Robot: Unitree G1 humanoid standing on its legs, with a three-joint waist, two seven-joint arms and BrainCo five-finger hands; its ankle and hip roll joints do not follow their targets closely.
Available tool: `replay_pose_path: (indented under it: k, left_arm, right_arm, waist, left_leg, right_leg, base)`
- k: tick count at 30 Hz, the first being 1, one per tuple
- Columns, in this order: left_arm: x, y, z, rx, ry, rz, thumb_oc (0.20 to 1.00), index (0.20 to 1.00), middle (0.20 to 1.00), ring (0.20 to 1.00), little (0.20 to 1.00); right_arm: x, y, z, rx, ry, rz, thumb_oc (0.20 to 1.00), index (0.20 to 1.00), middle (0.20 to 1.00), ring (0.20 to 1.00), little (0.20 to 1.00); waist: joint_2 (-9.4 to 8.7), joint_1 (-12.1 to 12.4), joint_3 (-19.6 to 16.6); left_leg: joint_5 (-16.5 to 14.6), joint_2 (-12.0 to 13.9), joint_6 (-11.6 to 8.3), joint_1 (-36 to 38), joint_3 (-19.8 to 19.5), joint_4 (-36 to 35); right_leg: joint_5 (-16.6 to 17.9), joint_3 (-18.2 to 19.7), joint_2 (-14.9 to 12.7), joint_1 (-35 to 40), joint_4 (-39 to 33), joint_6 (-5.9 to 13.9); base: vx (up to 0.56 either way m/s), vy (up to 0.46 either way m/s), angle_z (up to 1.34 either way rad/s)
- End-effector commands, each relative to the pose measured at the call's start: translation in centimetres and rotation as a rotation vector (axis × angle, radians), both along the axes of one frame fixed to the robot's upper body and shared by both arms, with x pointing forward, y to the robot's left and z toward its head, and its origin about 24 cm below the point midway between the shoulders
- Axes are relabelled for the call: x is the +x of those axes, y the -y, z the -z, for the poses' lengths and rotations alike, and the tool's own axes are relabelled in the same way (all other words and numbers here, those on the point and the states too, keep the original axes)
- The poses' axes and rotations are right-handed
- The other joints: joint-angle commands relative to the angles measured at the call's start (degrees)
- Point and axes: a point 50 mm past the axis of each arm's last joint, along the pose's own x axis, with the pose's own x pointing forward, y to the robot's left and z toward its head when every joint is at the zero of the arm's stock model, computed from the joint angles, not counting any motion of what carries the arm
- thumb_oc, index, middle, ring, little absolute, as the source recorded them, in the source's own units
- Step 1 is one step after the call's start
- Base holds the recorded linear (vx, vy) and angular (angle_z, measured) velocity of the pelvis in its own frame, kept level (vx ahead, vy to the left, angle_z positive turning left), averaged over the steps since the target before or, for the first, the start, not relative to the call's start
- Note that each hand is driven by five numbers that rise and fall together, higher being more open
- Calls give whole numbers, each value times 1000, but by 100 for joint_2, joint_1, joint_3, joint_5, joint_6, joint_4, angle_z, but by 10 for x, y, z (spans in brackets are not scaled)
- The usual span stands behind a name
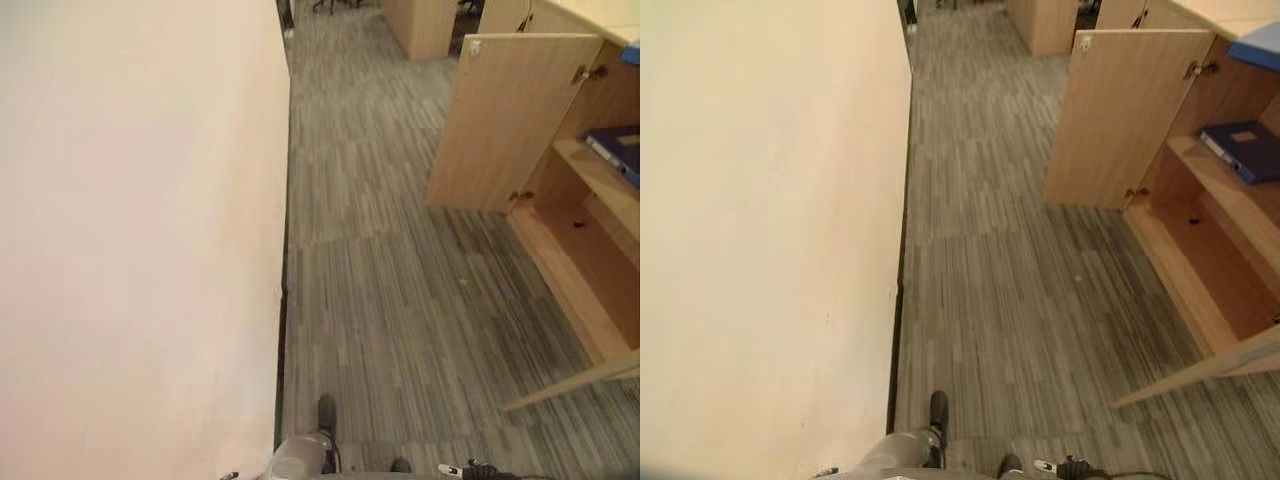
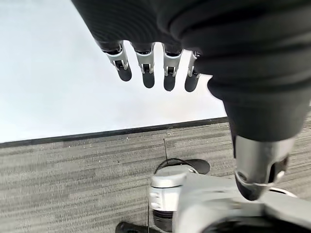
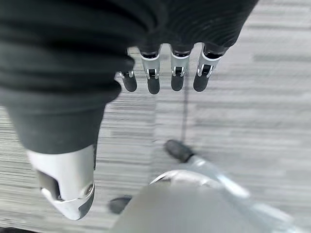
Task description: Put the empty folder in the office cabinet
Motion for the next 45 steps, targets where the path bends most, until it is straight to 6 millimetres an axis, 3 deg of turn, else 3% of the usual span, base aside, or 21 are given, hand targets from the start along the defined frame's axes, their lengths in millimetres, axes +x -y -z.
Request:
replay_pose_path:
  k: [1,3,4,7,10,11,12,14,15,16,17,18,19,26,32,34,37,38,40,42,45]
  left_arm:
    - [6,1,-1,7,33,20,1000,1000,1000,1000,1000]
    - [12,6,-1,-4,57,15,1000,1000,1000,1000,1000]
    - [12,6,-1,-4,56,15,1000,1000,1000,1000,1000]
    - [22,9,-2,-11,87,32,1000,1000,1000,1000,1000]
    - [29,12,-3,-18,107,46,1000,1000,1000,1000,1000]
    - [29,12,-3,-18,107,46,1000,1000,1000,1000,1000]
    - [31,13,-3,-30,114,64,1000,1000,1000,1000,1000]
    - [31,10,-3,-28,112,78,1000,1000,1000,1000,1000]
    - [31,10,-3,-27,109,87,1000,1000,1000,1000,1000]
    - [31,8,-4,-20,105,112,1000,1000,1000,1000,1000]
    - [30,7,-4,-16,102,118,1000,1000,1000,1000,1000]
    - [26,5,-3,-7,85,128,1000,1000,1000,1000,1000]
    - [26,5,-3,-7,85,128,1000,1000,1000,1000,1000]
    - [3,5,0,-7,2,167,1000,1000,1000,1000,1000]
    - [-8,8,1,-7,-34,162,1000,1000,1000,1000,1000]
    - [-7,15,2,-9,-18,101,1000,1000,1000,1000,1000]
    - [8,19,2,-4,30,37,1000,1000,1000,1000,1000]
    - [8,19,2,-4,30,37,1000,1000,1000,1000,1000]
    - [19,22,1,-8,62,15,1000,1000,1000,1000,1000]
    - [36,23,-2,-12,117,17,1000,1000,1000,1000,1000]
    - [44,23,-3,-16,147,16,1000,1000,1000,1000,1000]
  right_arm:
    - [-4,-2,2,-16,-47,4,1000,1000,1000,1000,1000]
    - [-4,-7,3,-10,-65,-27,1000,1000,1000,1000,1000]
    - [-4,-7,3,-10,-65,-27,1000,1000,1000,1000,1000]
    - [6,-3,0,-21,-47,-29,1000,1000,1000,1000,1000]
    - [13,7,-4,-45,-31,-19,1000,1000,1000,1000,1000]
    - [13,8,-4,-45,-31,-19,1000,1000,1000,1000,1000]
    - [20,18,-9,-70,-12,-15,1000,1000,1000,1000,1000]
    - [24,20,-10,-80,7,-9,1000,1000,1000,1000,1000]
    - [26,19,-10,-79,15,-10,1000,1000,1000,1000,1000]
    - [33,13,-10,-67,38,-13,1000,1000,1000,1000,1000]
    - [36,10,-10,-60,45,-12,1000,1000,1000,1000,1000]
    - [41,6,-9,-51,57,-2,1000,1000,1000,1000,1000]
    - [41,6,-9,-52,57,-2,1000,1000,1000,1000,1000]
    - [29,1,-5,-23,46,112,1000,1000,1000,1000,1000]
    - [15,4,-3,-26,23,181,1000,1000,1000,1000,1000]
    - [-10,-14,6,2,-19,133,1000,1000,1000,1000,1000]
    - [-10,-28,9,28,-15,47,1000,1000,1000,1000,1000]
    - [-10,-28,9,28,-15,47,1000,1000,1000,1000,1000]
    - [-9,-29,9,30,-11,14,1000,1000,1000,1000,1000]
    - [-8,-26,8,17,-8,-10,1000,1000,1000,1000,1000]
    - [-8,-24,7,14,-7,-11,1000,1000,1000,1000,1000]
  waist:
    - [-51,68,-321]
    - [5,91,-456]
    - [3,94,-453]
    - [24,131,-612]
    - [55,175,-645]
    - [52,180,-643]
    - [82,191,-603]
    - [53,212,-594]
    - [55,198,-595]
    - [140,105,-542]
    - [187,51,-488]
    - [201,-81,-325]
    - [215,-88,-291]
    - [-128,-561,-105]
    - [-176,-588,-383]
    - [-106,-765,-349]
    - [7,-998,-227]
    - [12,-996,-222]
    - [36,-1069,-197]
    - [70,-1154,-163]
    - [64,-1185,-129]
  left_leg:
    - [417,-258,211,-169,-174,-488]
    - [267,-363,285,10,-172,-488]
    - [265,-366,287,16,-168,-488]
    - [-42,-651,439,187,-171,-488]
    - [-255,-989,611,376,-279,-488]
    - [-257,-997,617,378,-274,-488]
    - [-334,-1223,749,525,-374,-488]
    - [-457,-1331,801,678,-449,-488]
    - [-505,-1324,811,738,-499,-488]
    - [-592,-1165,828,907,-657,-488]
    - [-600,-1088,847,1000,-758,-488]
    - [-621,-1039,879,1174,-926,-488]
    - [-644,-1023,873,1219,-931,-488]
    - [-984,-1300,979,1884,-1505,-488]
    - [-1256,-1152,942,2072,-1582,-488]
    - [-1328,-991,878,2114,-1511,-488]
    - [-1384,-619,661,2199,-1297,-488]
    - [-1388,-615,659,2206,-1293,-488]
    - [-1356,-414,510,2224,-1183,-488]
    - [-1097,-110,259,2123,-1007,-247]
    - [-844,63,149,1939,-865,180]
  right_leg:
    - [-105,516,-122,129,43,781]
    - [-58,558,-506,192,43,971]
    - [-60,561,-510,196,43,974]
    - [260,601,-1157,232,43,1228]
    - [811,626,-1784,126,532,1275]
    - [808,633,-1794,123,538,1283]
    - [1488,695,-2197,-69,1109,1178]
    - [1894,696,-2375,-149,1360,1087]
    - [1942,725,-2313,-242,1387,1041]
    - [1501,812,-1819,-602,1369,912]
    - [1298,876,-1550,-831,1343,872]
    - [1126,1013,-1040,-1267,1198,853]
    - [1101,1007,-1026,-1229,1215,847]
    - [1693,954,314,-2167,111,1001]
    - [1785,936,265,-1923,43,915]
    - [1772,1081,298,-1889,43,882]
    - [1519,1241,400,-1842,208,729]
    - [1516,1242,406,-1837,210,728]
    - [1339,1285,414,-1834,353,660]
    - [1078,1351,403,-1780,503,570]
    - [933,1416,374,-1708,577,520]
  base:
    - [175,149,-19]
    - [242,248,-22]
    - [280,326,-6]
    - [211,282,21]
    - [135,240,-3]
    - [132,275,9]
    - [128,239,17]
    - [163,208,24]
    - [229,43,24]
    - [249,-27,20]
    - [326,-76,2]
    - [204,-47,14]
    - [182,-35,17]
    - [210,-21,49]
    - [192,-98,36]
    - [172,-109,-6]
    - [122,-114,-25]
    - [115,-114,-26]
    - [110,-122,-33]
    - [109,-129,-23]
    - [78,-88,-9]
